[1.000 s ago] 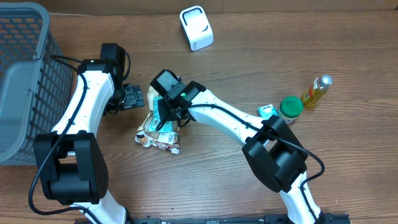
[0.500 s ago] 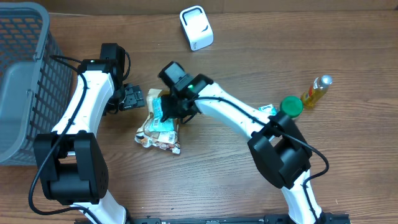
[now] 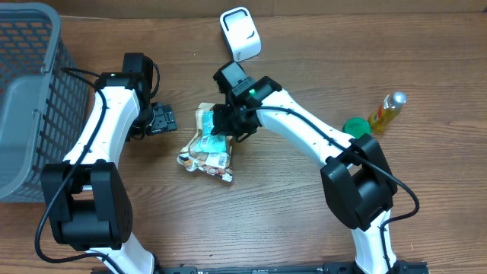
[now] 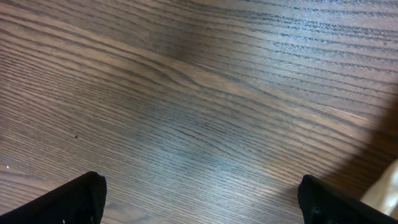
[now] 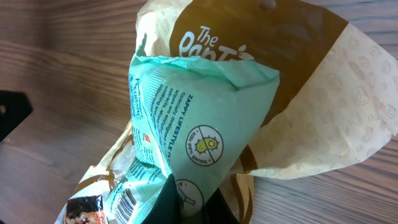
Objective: Scan the item barcode
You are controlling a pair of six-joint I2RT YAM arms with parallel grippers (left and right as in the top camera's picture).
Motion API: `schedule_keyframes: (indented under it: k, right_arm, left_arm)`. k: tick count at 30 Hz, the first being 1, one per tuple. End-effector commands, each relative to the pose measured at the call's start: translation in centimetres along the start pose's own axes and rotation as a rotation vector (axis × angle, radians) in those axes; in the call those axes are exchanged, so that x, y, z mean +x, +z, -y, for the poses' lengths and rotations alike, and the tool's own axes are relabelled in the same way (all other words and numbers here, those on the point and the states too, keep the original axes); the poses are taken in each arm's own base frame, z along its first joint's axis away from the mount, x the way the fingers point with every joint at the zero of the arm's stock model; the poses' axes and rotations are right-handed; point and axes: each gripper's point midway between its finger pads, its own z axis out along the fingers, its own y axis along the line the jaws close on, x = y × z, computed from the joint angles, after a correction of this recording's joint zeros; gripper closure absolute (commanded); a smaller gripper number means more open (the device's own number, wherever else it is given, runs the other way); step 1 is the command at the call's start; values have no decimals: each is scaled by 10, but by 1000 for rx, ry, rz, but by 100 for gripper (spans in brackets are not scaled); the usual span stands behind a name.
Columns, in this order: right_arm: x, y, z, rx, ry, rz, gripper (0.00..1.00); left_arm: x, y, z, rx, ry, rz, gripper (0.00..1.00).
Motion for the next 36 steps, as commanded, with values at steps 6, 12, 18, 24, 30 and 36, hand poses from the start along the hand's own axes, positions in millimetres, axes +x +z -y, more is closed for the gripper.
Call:
schedule_keyframes:
  k: [6,12,18,24,30,36]
  right_arm:
    - [0,-16,-40,-16,-99,99,96]
    - [6,-2,-49,21,-153,158,96]
    - [13,17,-55,-7,-186,187,89]
    - [12,20,-51,6,-184,195,80]
    - [12,20,-51,6,-184,195,90]
    - [12,20,-51,6,-184,194,91]
  left_arm:
    - [-5,-6,-2,1,-1,21,0]
    - [-5,-6,-2,1,-1,21,0]
    - [-5,-6,-2,1,-1,21,0]
    - [-5,-6,-2,1,-1,21,0]
    - [-5,-6,-2,1,-1,21,0]
    - [-5,-6,-2,1,-1,21,0]
